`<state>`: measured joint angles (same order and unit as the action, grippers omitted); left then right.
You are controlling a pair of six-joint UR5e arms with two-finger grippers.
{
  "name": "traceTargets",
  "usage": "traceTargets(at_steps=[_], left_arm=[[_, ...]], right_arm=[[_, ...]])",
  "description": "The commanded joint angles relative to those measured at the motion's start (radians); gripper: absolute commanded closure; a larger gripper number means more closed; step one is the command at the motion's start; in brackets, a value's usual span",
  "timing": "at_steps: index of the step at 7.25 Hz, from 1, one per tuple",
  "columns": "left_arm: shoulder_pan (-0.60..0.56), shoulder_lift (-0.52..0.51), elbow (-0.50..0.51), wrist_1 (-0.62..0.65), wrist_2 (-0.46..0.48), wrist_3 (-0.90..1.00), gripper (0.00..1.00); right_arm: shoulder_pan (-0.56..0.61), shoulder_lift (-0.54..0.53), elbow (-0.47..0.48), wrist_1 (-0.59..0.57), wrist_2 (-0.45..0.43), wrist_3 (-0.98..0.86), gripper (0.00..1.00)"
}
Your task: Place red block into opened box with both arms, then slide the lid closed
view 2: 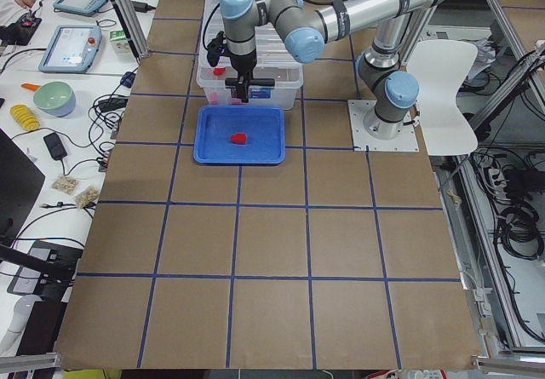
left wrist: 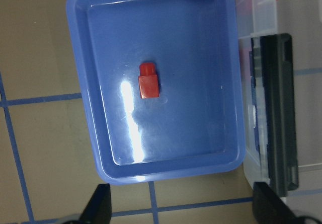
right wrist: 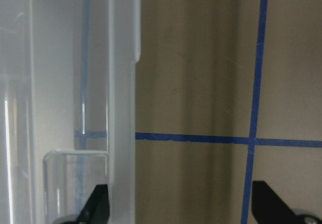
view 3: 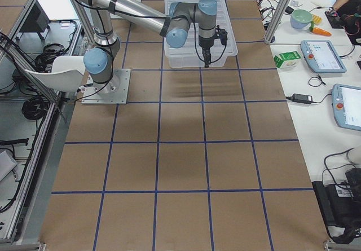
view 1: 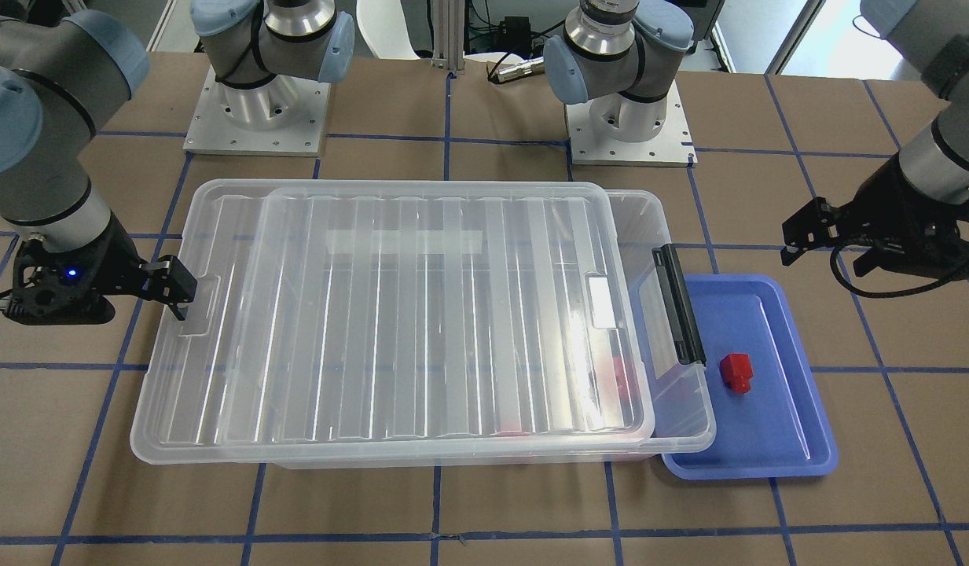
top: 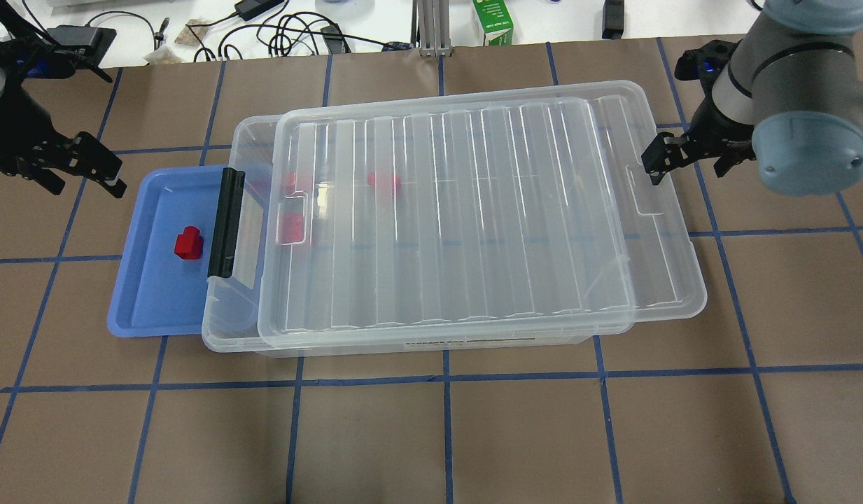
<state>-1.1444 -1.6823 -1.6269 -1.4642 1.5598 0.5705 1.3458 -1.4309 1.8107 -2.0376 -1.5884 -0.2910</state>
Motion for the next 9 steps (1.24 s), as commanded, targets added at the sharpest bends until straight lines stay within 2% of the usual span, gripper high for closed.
traceTargets(at_steps=[1, 2, 4, 6, 9], left_arm=[[0.018, -0.106, -0.007, 0.077, -0.004, 0.029, 0.00], [0.015, -0.152, -0.019, 0.176, -0.003, 0.022, 0.00], [0.008, -0.229, -0.050, 0.280, -0.009, -0.033, 0.00], [-0.034, -0.281, -0.065, 0.324, -0.017, -0.060, 0.00], [-0.040, -0.336, -0.079, 0.324, -0.011, -0.047, 0.00]], right_arm=[[-0.054, -0.002, -0.005, 0.001, 0.001, -0.045, 0.00], [-0.057, 0.000, -0.007, 0.001, -0.004, -0.046, 0.00], [-0.065, 0.000, -0.010, 0.004, -0.007, -0.048, 0.00], [-0.128, -0.002, -0.011, 0.004, 0.002, -0.088, 0.00], [-0.180, -0.003, -0.014, 0.004, 0.002, -0.160, 0.00]])
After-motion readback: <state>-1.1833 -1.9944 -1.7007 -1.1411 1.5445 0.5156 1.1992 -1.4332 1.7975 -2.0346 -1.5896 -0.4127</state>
